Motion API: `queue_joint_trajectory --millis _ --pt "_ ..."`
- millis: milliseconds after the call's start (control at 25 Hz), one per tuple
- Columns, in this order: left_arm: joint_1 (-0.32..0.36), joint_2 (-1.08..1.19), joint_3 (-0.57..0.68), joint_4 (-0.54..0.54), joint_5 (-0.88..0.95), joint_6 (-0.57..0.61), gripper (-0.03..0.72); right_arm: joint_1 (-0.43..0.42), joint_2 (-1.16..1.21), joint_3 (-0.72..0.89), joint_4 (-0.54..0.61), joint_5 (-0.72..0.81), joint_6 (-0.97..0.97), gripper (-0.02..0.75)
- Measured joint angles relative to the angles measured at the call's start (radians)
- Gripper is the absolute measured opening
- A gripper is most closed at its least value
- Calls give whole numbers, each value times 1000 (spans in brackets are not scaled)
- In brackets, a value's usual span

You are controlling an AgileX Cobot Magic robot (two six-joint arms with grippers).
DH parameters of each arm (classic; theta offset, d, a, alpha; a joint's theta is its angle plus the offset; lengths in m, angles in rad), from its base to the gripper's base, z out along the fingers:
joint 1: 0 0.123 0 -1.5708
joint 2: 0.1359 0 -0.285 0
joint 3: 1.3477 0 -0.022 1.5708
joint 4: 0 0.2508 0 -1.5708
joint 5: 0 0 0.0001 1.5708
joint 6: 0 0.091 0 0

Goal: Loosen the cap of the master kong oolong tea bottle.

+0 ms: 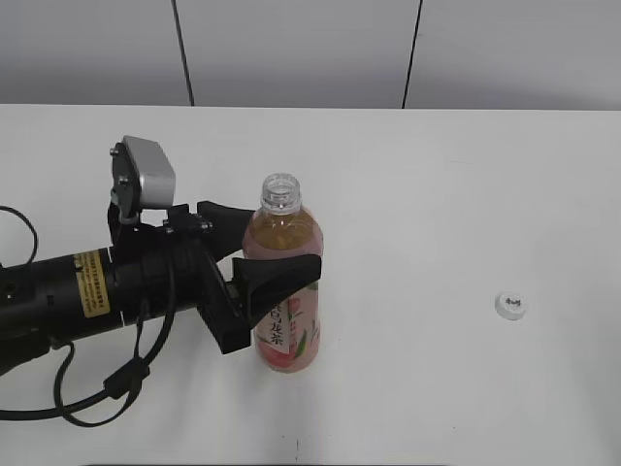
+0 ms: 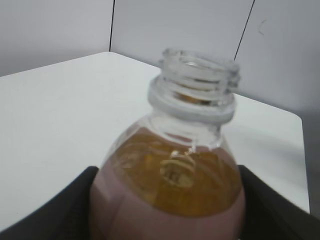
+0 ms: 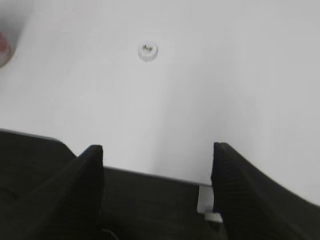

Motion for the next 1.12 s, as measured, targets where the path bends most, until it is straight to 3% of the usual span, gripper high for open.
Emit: queue_joint_trajectory --millis 120,360,1120 --pt "0 0 0 0 0 0 481 0 -116 10 -2 -14 0 511" --pt "0 0 0 -4 -5 0 582 0 -174 10 -19 -19 1 511" --pt "0 -81 0 -5 -5 0 591 0 -174 11 -24 -25 4 511"
